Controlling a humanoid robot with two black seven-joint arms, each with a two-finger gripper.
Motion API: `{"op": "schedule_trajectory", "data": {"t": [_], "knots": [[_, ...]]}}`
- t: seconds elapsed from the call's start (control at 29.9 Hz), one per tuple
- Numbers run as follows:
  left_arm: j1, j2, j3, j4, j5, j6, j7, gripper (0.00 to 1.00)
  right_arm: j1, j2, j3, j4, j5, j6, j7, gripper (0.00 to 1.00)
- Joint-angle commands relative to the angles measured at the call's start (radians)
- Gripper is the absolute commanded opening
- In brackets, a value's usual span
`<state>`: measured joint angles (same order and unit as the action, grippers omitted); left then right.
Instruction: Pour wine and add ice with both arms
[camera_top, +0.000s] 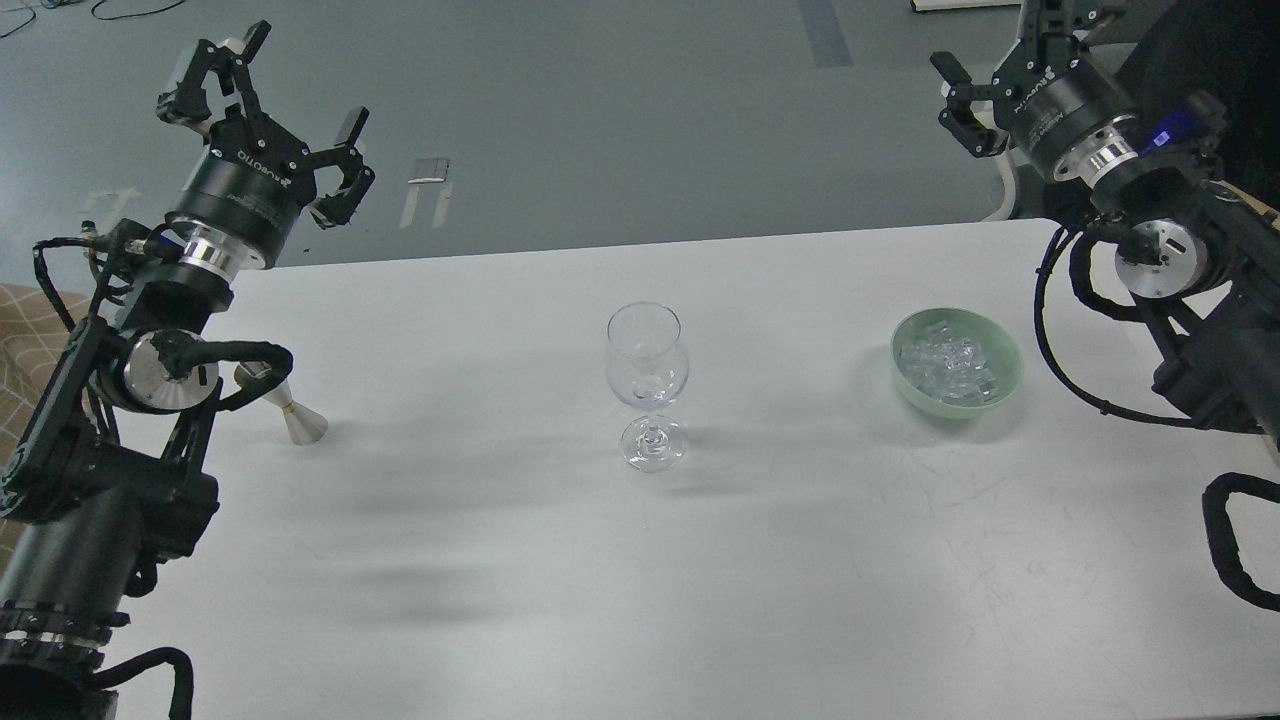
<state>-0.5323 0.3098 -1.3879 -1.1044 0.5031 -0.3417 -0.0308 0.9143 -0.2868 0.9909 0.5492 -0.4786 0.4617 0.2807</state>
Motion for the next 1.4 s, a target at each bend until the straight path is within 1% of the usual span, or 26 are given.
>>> {"op": "schedule_trajectory", "data": {"t": [0.0, 0.1, 0.17, 0.27, 0.4, 0.6, 0.67, 0.7, 0.74, 0.8, 0.94, 1.24, 1.37], "knots": [[0.002, -0.003, 0.0, 0.0, 0.0, 0.009, -0.006, 0.98, 0.0, 0.002, 0.0, 0.0, 0.0, 0.0, 0.0, 1.0], [0.002, -0.003, 0.003, 0.0, 0.0, 0.013, -0.008, 0.98, 0.002, 0.002, 0.0, 0.0, 0.0, 0.0, 0.0, 1.0], [0.002, -0.003, 0.001, 0.001, 0.0, 0.007, 0.0, 0.99, 0.002, 0.0, 0.0, 0.0, 0.0, 0.0, 0.0, 1.0], [0.003, -0.008, 0.0, 0.003, -0.006, -0.002, -0.014, 0.99, 0.002, 0.002, 0.0, 0.0, 0.0, 0.0, 0.0, 1.0], [0.002, -0.006, 0.001, 0.008, -0.015, -0.002, -0.012, 0.98, 0.002, 0.003, 0.0, 0.0, 0.0, 0.0, 0.0, 1.0], [0.002, -0.001, 0.016, 0.009, -0.017, -0.002, 0.008, 0.98, 0.005, 0.002, 0.0, 0.0, 0.0, 0.0, 0.0, 1.0], [0.002, -0.001, 0.018, 0.009, -0.02, -0.002, 0.029, 0.98, 0.005, 0.0, 0.0, 0.0, 0.0, 0.0, 0.0, 1.0], [0.002, -0.003, 0.016, 0.009, -0.029, -0.003, 0.057, 0.98, 0.005, 0.0, 0.0, -0.002, 0.0, 0.0, 0.002, 1.0], [0.002, -0.004, 0.016, 0.009, -0.034, -0.005, 0.069, 0.98, 0.005, 0.0, 0.0, -0.002, 0.0, 0.0, 0.002, 1.0], [0.003, -0.005, 0.018, 0.009, -0.041, -0.007, 0.08, 0.99, 0.005, -0.002, 0.0, -0.002, 0.0, 0.0, 0.0, 1.0], [0.002, -0.003, 0.018, 0.014, -0.041, -0.04, 0.075, 0.98, 0.005, -0.002, 0.002, 0.0, 0.0, 0.0, 0.002, 1.0], [0.003, -0.001, 0.001, 0.015, -0.041, -0.039, 0.063, 0.98, 0.006, 0.0, 0.002, 0.0, 0.0, 0.0, 0.002, 1.0], [0.003, -0.003, 0.003, 0.015, -0.041, -0.04, 0.065, 0.98, 0.006, -0.002, 0.0, 0.0, 0.0, 0.0, 0.002, 1.0]]}}
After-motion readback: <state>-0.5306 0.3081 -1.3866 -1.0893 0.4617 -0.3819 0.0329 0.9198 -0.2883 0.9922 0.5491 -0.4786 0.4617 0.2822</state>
